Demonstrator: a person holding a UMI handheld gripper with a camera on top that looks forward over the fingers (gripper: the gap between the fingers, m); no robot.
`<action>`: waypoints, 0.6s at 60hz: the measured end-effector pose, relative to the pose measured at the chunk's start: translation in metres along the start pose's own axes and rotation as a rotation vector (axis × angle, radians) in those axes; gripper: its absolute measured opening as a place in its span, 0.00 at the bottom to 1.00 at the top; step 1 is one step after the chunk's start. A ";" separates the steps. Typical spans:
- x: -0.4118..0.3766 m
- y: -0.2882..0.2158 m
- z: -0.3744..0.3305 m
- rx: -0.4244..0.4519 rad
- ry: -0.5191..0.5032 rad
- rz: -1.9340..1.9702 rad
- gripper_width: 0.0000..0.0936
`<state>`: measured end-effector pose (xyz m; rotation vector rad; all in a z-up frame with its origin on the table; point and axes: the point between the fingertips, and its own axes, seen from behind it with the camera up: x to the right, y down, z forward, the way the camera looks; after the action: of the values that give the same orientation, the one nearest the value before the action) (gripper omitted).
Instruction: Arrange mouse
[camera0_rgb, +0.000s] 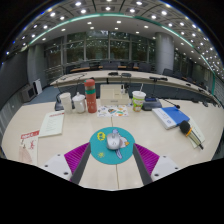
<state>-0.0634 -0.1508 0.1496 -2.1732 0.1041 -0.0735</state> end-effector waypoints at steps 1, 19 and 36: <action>0.000 0.000 -0.011 0.006 0.001 0.004 0.92; 0.001 0.040 -0.166 0.062 0.000 -0.013 0.91; -0.004 0.072 -0.219 0.053 -0.025 -0.029 0.91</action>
<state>-0.0907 -0.3706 0.2149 -2.1219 0.0552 -0.0652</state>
